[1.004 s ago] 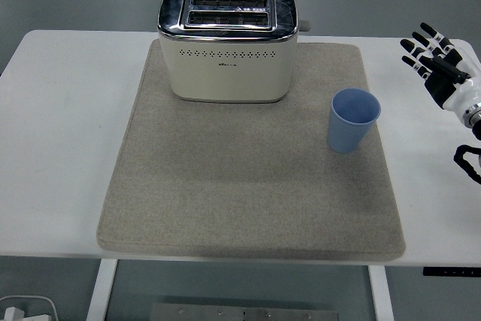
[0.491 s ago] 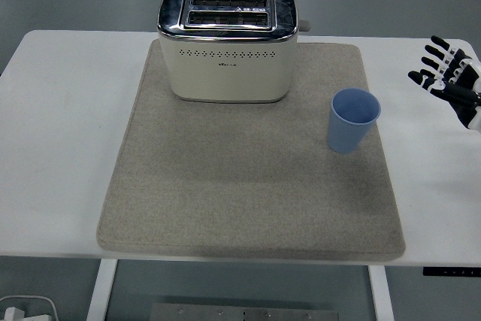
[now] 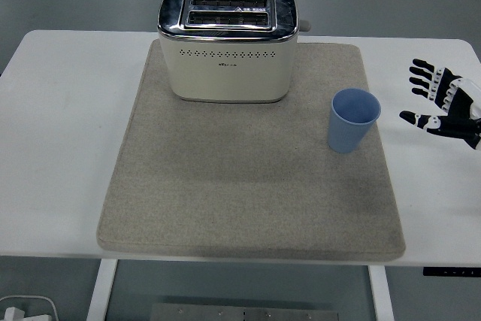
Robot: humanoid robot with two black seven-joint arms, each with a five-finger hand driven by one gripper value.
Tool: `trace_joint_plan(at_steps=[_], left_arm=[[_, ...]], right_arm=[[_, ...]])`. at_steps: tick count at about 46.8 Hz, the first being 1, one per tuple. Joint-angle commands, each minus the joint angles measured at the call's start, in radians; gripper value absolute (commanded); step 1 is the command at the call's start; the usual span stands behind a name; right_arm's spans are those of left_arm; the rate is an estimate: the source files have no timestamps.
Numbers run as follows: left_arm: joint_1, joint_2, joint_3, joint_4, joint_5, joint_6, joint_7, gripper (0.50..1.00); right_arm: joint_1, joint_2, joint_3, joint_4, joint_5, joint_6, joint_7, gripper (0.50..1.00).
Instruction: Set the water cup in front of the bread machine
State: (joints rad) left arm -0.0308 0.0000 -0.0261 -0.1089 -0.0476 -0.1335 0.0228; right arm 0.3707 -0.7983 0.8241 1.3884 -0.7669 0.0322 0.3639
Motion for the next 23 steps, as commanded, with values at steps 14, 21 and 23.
trace_joint_plan(at_steps=[14,21,23], left_arm=[[0.0,0.0,0.0,0.0,0.0,0.0,0.0,0.999],[0.0,0.0,0.0,0.0,0.0,0.0,0.0,0.999],[0.0,0.0,0.0,0.0,0.0,0.0,0.0,0.999]], right_arm=[[0.002,0.028,-0.052,-0.005,-0.163,-0.011,0.0,0.944],[0.028,0.059,-0.077,-0.04,-0.189,-0.052,-0.025,0.944],[0.034,0.068,-0.086,-0.048,-0.19,-0.055,-0.043,0.944]])
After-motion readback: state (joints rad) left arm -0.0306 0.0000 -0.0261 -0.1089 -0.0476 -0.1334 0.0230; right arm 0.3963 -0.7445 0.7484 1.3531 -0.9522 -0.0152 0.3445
